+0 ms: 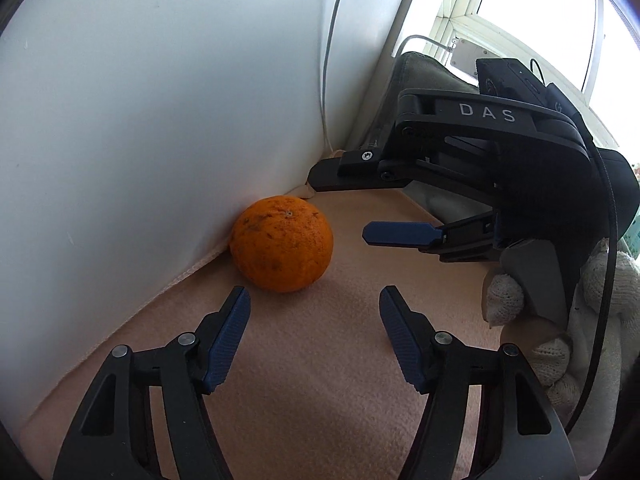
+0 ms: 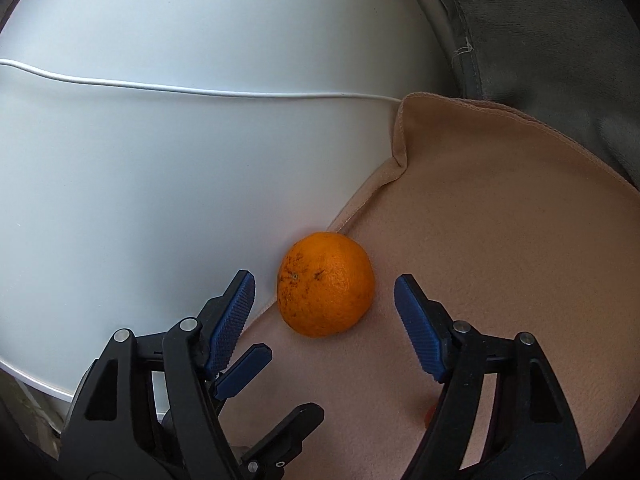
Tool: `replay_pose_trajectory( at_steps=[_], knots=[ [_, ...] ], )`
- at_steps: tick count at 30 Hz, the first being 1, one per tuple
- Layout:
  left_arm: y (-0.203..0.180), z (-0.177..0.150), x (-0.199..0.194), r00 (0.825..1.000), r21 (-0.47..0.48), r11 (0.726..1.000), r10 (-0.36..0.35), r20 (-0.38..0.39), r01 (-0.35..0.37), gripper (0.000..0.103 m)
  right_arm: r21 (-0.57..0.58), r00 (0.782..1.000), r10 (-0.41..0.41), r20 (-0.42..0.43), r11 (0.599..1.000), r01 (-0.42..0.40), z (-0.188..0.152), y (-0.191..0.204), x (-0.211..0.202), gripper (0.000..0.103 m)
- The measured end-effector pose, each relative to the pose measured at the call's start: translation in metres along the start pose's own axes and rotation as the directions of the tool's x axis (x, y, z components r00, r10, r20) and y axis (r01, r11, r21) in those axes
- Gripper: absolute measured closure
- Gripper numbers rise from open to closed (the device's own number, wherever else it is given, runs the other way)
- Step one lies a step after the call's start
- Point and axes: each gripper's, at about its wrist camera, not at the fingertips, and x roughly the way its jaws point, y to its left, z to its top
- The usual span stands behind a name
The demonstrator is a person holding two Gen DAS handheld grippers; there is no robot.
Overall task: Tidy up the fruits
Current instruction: 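Close both grippers together around the large rough orange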
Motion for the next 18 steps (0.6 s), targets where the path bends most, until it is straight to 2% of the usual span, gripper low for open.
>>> replay_pose_trajectory(
  at_steps=[7,18],
  knots=[
    [0.001,0.002,0.009,0.999,-0.002,1.000,0.020,-0.033,-0.020,0.046,0.017,0.999,0.017,-0.026,1.000,-0.017,0.006,-0.007,0.016,0.031],
    [0.007,0.003,0.016,0.997,-0.006,0.999,0.048,-0.055,-0.049,0.048,0.044,0.997,0.057,-0.054,0.998,-0.055,0.009,-0.018,0.024,0.036]
  ],
)
